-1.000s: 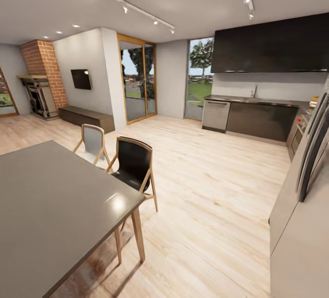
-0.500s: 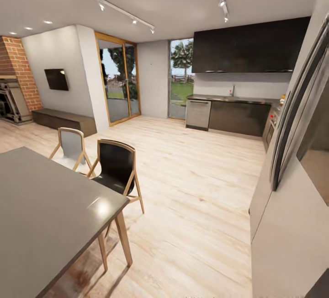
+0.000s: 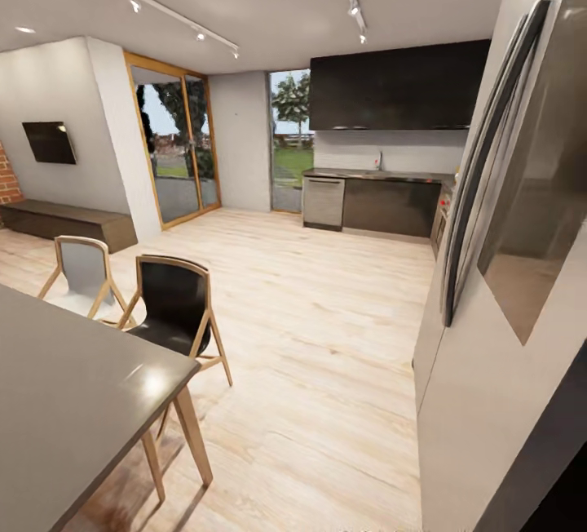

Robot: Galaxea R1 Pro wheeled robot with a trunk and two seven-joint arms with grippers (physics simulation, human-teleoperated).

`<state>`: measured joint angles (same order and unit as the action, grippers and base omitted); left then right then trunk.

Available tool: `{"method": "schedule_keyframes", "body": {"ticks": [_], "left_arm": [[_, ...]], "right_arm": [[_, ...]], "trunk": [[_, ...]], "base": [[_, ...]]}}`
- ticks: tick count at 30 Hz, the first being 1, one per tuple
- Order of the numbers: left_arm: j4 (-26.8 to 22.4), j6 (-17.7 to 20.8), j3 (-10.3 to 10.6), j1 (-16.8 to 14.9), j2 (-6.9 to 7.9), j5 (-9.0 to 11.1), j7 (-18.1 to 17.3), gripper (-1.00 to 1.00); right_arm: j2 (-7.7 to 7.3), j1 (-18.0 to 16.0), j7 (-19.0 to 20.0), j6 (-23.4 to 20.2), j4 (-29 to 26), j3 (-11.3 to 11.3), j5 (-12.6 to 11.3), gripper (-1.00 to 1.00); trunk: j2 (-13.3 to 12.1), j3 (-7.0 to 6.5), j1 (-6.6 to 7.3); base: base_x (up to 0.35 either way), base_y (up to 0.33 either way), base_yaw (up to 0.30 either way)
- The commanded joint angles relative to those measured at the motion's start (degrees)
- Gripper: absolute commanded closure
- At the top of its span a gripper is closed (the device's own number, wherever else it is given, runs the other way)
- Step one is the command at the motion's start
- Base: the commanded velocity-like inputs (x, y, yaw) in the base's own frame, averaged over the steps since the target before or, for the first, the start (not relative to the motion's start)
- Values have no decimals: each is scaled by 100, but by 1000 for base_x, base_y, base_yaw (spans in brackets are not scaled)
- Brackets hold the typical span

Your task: In the kitchen, take the popcorn bag from the countertop, put it into the microwave, and heat it until the popcorn is cooked so the cooked popcorn ends up inside the bag.

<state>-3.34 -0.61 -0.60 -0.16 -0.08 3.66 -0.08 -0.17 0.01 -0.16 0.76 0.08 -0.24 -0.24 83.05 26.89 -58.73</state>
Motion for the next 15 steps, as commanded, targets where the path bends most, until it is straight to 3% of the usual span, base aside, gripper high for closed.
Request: {"method": "schedule_keyframes", "body": {"ticks": [1,7,15], "left_arm": [[0,-3,-6,-1,-1,38,-1,-100],[0,0,-2,-1,-1,32,-7,-100],[1,0,-2,-1,-1,28,-10,-100]], "right_arm": [[-1,-1,-2,6,1,-2,1,-100],[0,-1,-2,4,1,15,29,-100],[-1,-1,-2,4,1,33,58,-100]], "trunk": [[2,4,0],[2,4,0],[2,4,0]], "base": [[0,0,-200],[62,3,-50],[285,135,-2]]}}
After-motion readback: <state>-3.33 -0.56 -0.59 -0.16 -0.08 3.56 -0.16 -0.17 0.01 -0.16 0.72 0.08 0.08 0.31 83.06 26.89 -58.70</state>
